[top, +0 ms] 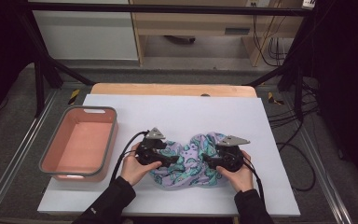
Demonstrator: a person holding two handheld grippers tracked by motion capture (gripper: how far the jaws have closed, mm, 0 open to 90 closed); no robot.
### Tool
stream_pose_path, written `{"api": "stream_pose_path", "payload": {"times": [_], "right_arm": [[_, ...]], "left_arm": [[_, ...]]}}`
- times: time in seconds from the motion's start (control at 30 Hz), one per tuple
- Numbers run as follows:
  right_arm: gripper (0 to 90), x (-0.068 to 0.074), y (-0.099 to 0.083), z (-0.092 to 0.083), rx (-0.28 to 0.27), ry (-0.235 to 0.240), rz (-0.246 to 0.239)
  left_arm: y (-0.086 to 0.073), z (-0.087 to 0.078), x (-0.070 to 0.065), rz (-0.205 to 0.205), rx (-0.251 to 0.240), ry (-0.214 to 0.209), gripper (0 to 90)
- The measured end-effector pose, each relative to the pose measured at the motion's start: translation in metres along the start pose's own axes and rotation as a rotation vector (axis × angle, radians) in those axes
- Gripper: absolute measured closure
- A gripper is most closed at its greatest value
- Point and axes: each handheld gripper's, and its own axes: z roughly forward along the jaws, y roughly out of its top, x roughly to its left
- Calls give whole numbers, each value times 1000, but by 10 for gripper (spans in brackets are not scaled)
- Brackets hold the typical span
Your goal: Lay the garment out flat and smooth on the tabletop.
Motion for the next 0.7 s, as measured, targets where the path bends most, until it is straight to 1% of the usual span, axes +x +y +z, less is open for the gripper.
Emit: {"api": "stream_pose_path", "payload": {"times": [0.03,0.07,0.1,0.13,0.17,0.2,0.27,0.3,0.33,0.4,0.43,0.47,0.53,0.6,0.63,0.67,0.7], "right_arm": [[536,1,-1,1,22,13,-4],[629,1,-3,0,26,28,-18],[724,1,-4,-1,19,38,-13],[807,0,-5,-3,25,42,-12],[855,-1,-5,-6,22,42,-16],[877,-2,-4,-9,16,47,-7],[883,-3,-3,-16,3,50,-2],[884,-4,-2,-20,0,46,-11],[884,-4,-1,-23,-14,35,-20],[885,-6,1,-33,-44,14,-30],[885,-8,2,-38,-61,4,-30],[886,-10,3,-43,-77,-3,-32],[886,-14,5,-55,-108,-21,-46],[886,-17,5,-67,-131,-33,-45],[886,-19,4,-72,-142,-37,-48],[885,-21,2,-76,-147,-39,-47],[885,-22,-2,-80,-146,-42,-43]], "left_arm": [[0,6,0,3,19,-9,310],[0,11,-1,9,39,-10,341],[-1,15,-1,13,59,-7,382],[-2,17,-2,11,76,-9,478],[-2,17,-2,6,85,-10,574],[-2,17,-2,3,89,-11,645],[-2,12,-2,17,80,15,801],[-1,8,-1,18,66,23,843],[1,2,0,24,51,39,855],[5,-12,5,23,13,84,867],[7,-21,9,16,-12,103,870],[9,-30,13,4,-43,131,871],[9,-50,23,-17,-100,177,872],[6,-70,32,-45,-135,212,872],[2,-78,37,-56,-146,224,872],[-2,-84,39,-71,-152,226,872],[-6,-89,41,-76,-157,235,871]]}}
